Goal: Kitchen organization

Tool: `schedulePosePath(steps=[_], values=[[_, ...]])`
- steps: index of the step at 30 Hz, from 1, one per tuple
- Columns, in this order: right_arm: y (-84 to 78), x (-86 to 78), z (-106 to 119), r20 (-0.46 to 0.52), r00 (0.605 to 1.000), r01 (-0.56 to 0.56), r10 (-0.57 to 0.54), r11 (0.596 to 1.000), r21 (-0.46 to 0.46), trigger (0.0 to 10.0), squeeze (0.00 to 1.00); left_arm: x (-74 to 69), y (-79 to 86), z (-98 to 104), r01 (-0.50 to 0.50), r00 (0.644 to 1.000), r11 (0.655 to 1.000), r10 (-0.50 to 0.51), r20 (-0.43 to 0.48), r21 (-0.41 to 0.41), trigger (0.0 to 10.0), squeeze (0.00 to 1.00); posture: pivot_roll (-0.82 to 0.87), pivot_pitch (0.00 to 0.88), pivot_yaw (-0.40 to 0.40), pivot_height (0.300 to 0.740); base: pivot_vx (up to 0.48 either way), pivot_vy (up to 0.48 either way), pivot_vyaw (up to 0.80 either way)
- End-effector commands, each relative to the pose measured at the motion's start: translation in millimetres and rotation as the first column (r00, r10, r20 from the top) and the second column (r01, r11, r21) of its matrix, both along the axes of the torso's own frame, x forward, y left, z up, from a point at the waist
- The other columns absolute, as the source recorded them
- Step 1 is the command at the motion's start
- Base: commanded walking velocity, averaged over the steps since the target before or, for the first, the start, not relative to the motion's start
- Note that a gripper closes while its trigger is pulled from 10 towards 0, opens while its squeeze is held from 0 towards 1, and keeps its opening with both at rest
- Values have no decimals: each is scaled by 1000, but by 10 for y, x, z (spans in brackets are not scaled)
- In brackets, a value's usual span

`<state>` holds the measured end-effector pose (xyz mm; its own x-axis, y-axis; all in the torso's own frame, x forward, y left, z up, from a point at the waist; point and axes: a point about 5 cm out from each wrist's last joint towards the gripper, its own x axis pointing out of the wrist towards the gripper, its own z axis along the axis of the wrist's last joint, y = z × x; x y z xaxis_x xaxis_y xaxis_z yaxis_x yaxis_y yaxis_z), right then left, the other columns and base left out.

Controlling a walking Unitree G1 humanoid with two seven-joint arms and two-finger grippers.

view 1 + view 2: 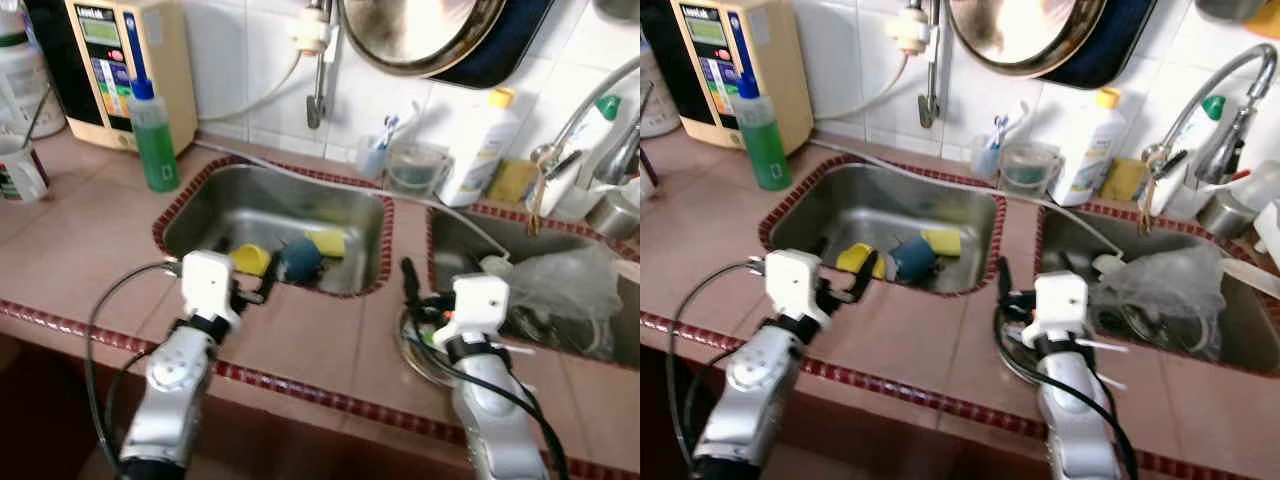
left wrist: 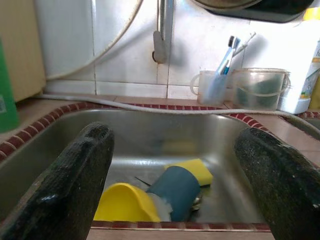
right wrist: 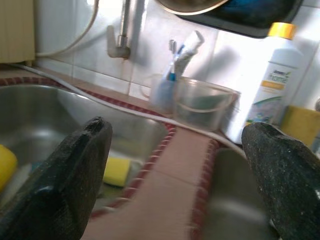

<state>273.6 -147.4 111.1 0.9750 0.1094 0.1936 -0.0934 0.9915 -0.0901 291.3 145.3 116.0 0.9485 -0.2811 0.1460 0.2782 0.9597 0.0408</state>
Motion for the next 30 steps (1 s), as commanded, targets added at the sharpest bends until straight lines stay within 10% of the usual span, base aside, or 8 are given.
schedulePosePath(steps=[1,11,30], values=[[-95,1,22,8,1000,27,-26,1000,-11,10000,0,1,-112,34,32,999,999,-32,11,-9,10000,0,27,0,-58,740,0,-480,0],[-99,-7,25,7,1000,17,-16,1000,-20,10000,0,-17,-144,63,58,998,996,-57,14,-66,10000,0,24,0,-61,740,0,-192,0],[-104,-148,-18,-17,999,-32,31,999,-15,10000,0,-227,-368,85,299,953,951,-302,29,83,10000,0,9,0,-53,740,0,0,0]])
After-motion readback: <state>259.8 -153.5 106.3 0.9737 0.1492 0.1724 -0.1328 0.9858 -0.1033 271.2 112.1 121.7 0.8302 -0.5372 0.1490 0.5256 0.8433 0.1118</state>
